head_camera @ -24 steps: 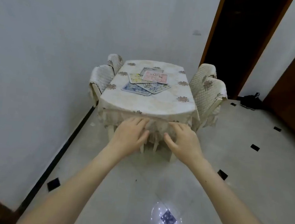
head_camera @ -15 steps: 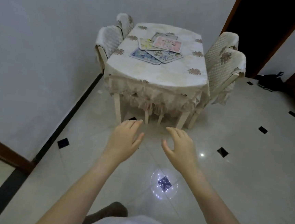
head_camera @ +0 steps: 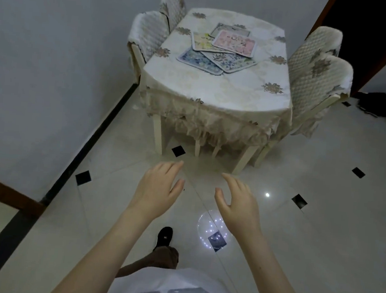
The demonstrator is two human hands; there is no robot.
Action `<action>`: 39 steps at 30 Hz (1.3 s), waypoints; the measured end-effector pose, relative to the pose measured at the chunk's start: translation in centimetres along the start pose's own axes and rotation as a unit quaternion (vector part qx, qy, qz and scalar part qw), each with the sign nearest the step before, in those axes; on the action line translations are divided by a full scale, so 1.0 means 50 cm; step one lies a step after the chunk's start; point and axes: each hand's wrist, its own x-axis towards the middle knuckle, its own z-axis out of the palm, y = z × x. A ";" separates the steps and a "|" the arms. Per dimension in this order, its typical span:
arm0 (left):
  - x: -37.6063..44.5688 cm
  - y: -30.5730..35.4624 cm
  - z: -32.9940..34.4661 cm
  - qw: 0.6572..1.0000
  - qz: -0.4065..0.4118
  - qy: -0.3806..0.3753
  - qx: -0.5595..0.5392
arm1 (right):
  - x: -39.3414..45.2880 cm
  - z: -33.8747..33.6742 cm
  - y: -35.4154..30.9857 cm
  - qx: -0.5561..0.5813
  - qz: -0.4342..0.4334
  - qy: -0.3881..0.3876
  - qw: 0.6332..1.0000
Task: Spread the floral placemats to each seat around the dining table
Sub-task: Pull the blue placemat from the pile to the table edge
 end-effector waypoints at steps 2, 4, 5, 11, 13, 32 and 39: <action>0.057 -0.022 0.005 1.000 0.005 -0.009 -0.002 | 0.061 0.011 0.002 0.006 -0.001 0.010 1.000; 0.117 -0.047 0.012 1.000 0.012 -0.014 0.000 | 0.122 0.028 0.005 0.001 0.007 0.017 1.000; 0.148 -0.060 0.015 1.000 0.018 -0.015 0.001 | 0.153 0.037 0.006 -0.005 0.012 0.019 1.000; 0.360 -0.136 -0.005 0.998 0.060 -0.020 0.005 | 0.357 0.060 -0.010 -0.033 0.008 0.040 0.999; 0.427 -0.155 -0.018 0.997 0.069 -0.016 0.001 | 0.420 0.061 -0.016 -0.041 0.004 0.045 0.998; 0.873 -0.166 0.110 0.997 0.016 -0.068 0.011 | 0.883 0.052 0.151 -0.038 0.015 -0.022 0.999; 1.084 -0.139 0.140 0.998 -0.012 -0.059 0.024 | 1.106 0.002 0.236 -0.032 -0.007 -0.046 0.998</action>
